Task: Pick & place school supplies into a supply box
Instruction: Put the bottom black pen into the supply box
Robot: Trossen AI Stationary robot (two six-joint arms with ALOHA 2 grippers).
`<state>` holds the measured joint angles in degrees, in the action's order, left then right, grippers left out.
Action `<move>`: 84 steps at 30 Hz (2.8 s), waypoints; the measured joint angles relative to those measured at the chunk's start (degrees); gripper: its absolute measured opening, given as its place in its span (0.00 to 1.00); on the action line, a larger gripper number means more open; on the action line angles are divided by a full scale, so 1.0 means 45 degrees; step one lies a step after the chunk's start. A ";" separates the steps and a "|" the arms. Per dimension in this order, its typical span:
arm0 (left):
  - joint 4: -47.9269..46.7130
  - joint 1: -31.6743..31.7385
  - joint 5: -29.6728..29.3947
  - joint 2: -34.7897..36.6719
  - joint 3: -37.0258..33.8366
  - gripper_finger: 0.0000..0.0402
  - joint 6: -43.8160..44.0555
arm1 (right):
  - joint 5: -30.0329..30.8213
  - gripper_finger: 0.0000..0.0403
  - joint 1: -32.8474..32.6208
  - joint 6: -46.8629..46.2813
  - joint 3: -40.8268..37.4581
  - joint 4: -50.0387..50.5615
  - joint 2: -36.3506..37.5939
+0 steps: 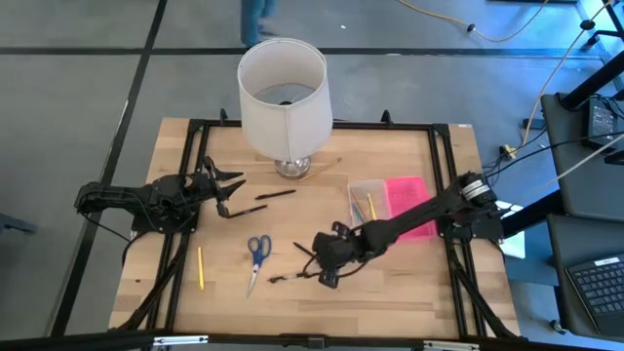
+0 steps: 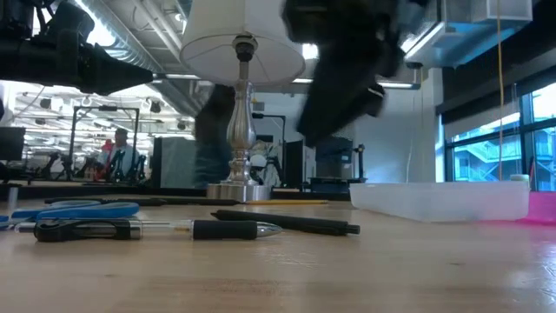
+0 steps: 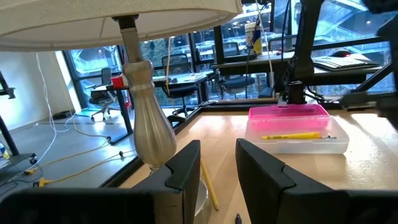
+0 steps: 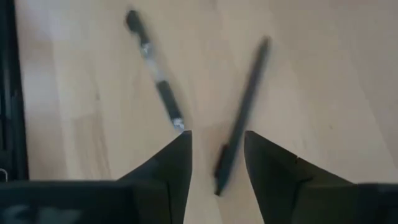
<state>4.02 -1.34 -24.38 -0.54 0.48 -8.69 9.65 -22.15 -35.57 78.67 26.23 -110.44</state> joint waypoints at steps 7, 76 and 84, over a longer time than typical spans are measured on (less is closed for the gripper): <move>-0.0001 0.0005 -0.0029 0.0005 -0.0001 0.24 0.0000 | 0.0287 0.37 -0.0027 0.0686 0.2949 0.4337 -0.2296; -0.0009 0.0002 -0.0005 0.0001 0.0001 0.24 -0.0005 | -0.0774 0.15 -0.0199 -0.3485 0.3497 0.7602 -0.2615; -0.0011 0.0000 -0.0005 0.0000 0.0002 0.24 -0.0005 | -0.0086 0.15 -0.0278 -0.6074 0.3504 1.0677 -0.1488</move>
<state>3.97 -1.34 -24.40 -0.54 0.48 -8.71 9.26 -23.40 -62.90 94.44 74.28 -117.14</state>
